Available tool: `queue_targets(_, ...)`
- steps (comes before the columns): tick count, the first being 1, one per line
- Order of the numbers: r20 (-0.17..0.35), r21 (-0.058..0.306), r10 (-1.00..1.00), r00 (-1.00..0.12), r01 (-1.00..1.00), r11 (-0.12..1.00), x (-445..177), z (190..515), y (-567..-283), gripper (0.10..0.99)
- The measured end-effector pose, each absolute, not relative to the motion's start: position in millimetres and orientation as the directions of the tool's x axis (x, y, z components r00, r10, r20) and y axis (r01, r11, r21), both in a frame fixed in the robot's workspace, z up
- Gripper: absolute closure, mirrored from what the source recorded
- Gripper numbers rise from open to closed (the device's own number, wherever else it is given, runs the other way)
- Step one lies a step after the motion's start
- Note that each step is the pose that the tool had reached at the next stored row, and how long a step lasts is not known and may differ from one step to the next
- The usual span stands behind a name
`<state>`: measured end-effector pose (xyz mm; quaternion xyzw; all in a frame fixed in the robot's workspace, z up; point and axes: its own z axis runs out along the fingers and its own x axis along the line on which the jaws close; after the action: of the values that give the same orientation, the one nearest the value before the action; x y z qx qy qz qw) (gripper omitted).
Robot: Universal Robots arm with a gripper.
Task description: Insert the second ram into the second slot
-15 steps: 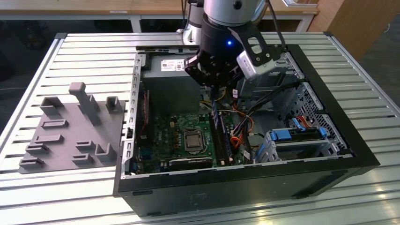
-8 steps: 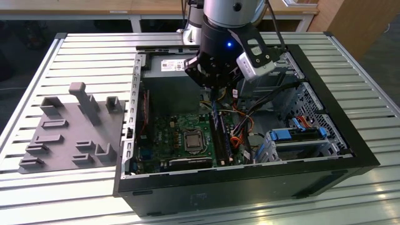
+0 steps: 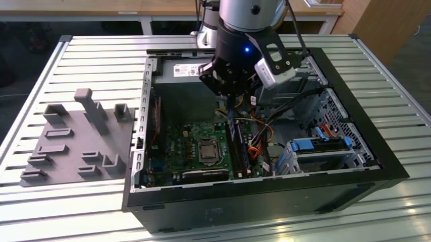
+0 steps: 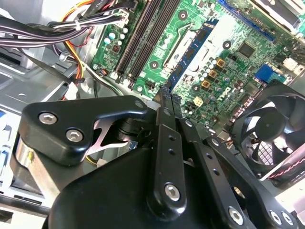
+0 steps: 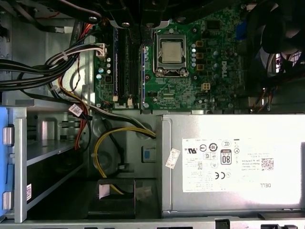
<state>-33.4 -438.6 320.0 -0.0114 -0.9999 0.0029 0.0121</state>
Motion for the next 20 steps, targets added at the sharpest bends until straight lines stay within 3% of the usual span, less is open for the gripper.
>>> queue_targets(20,0.025,-0.006,0.023,-0.999,0.023,1.0,-31.1,313.0,-438.9,0.969)
